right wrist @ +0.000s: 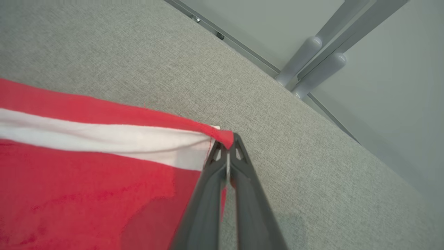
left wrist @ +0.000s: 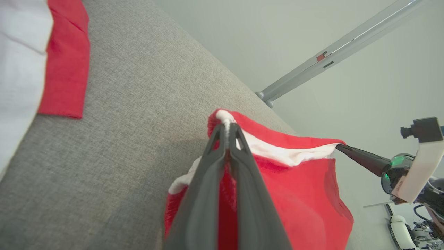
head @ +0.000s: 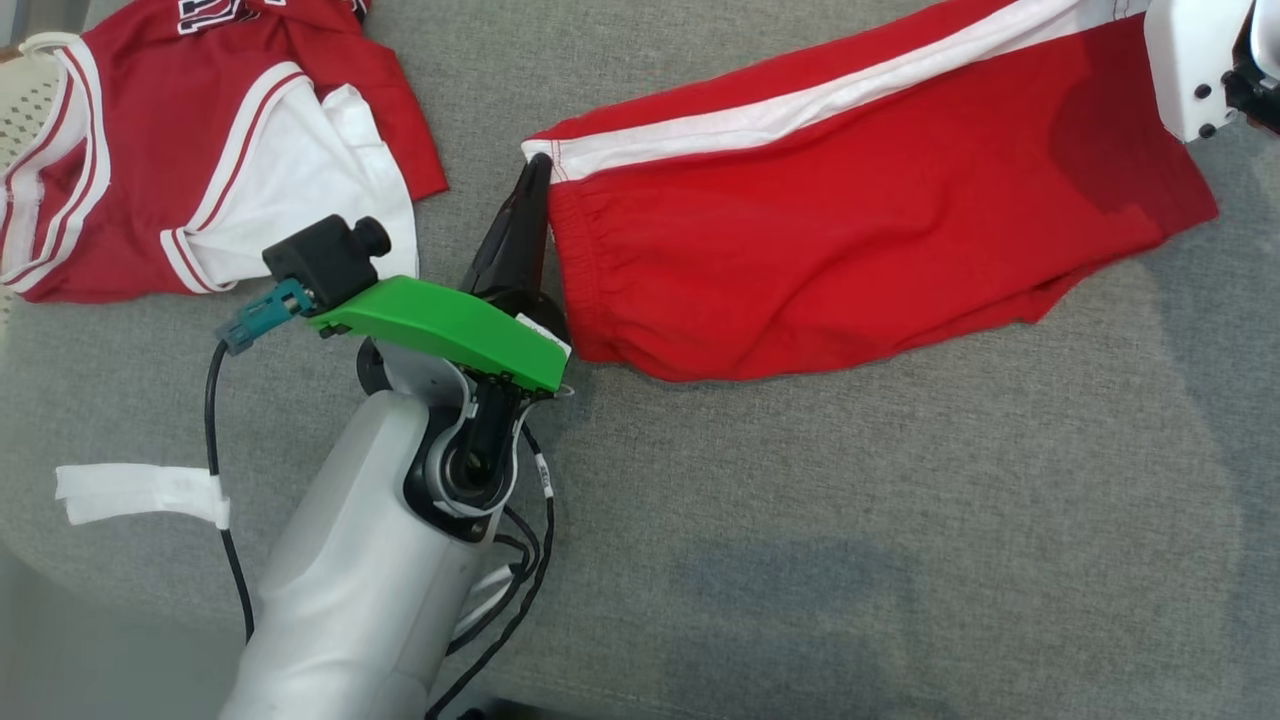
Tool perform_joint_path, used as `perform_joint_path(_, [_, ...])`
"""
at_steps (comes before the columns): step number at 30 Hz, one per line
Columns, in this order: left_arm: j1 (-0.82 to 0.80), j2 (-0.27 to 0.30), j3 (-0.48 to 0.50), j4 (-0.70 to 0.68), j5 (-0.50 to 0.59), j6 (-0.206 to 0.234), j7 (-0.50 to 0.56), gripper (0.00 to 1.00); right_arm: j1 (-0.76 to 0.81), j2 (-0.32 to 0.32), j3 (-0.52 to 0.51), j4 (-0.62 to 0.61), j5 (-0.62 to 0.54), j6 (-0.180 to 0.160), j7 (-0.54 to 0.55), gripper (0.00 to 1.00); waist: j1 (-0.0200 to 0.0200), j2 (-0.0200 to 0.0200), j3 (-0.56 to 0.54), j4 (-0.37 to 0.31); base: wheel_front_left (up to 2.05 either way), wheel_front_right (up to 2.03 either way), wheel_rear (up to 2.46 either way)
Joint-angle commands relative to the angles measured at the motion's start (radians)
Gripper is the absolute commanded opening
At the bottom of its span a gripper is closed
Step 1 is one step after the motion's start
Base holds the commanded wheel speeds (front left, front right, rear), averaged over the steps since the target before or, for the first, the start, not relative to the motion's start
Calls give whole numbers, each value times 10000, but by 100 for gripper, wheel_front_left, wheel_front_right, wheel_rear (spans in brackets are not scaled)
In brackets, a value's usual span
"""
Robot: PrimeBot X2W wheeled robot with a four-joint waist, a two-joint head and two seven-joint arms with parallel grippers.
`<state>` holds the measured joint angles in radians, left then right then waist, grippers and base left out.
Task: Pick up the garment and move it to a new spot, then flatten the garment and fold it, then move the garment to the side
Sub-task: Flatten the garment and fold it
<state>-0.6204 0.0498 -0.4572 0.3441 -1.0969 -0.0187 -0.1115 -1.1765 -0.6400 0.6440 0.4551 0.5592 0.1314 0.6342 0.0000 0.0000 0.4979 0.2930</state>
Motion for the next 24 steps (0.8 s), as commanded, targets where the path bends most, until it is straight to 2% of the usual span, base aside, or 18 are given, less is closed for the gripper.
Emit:
perform_joint_path(1, [-279,20,-115,135,-79,-47,-74,0,-225,125,-30,170,-42,-14,-246,10,0,0,148,129,0,0,0])
perform_joint_path(2, [-342,17,-213,223,-41,-57,-113,23,-275,197,-22,282,-67,-14,-386,100,0,0,179,155,0,0,0])
perform_joint_path(3, [-399,21,-255,301,-58,-48,-193,100,-354,251,-11,368,-135,-14,-578,100,0,0,207,177,0,0,0])
perform_joint_path(6, [-575,19,-419,485,-30,-54,-507,100,-520,451,-1,603,-199,-14,-1129,100,0,0,245,240,0,0,0])
perform_joint_path(10, [-742,46,-469,688,311,-125,-1017,100,-509,823,-498,1088,-296,-14,-1883,100,0,0,144,263,0,0,0])
perform_joint_path(13, [-671,257,-355,604,994,-162,-1388,100,-103,1046,-786,1175,-162,-14,-2448,100,0,0,-62,220,0,0,0])
perform_joint_path(17, [-215,409,-103,261,1863,-3,-1547,100,370,1152,-1368,1188,-35,-16,-3043,100,0,0,-321,113,0,0,0])
perform_joint_path(24, [1672,243,1758,-1926,4663,343,-1533,100,2060,1959,-3836,1535,-954,-11,-4590,100,0,0,-1032,-225,0,0,0])
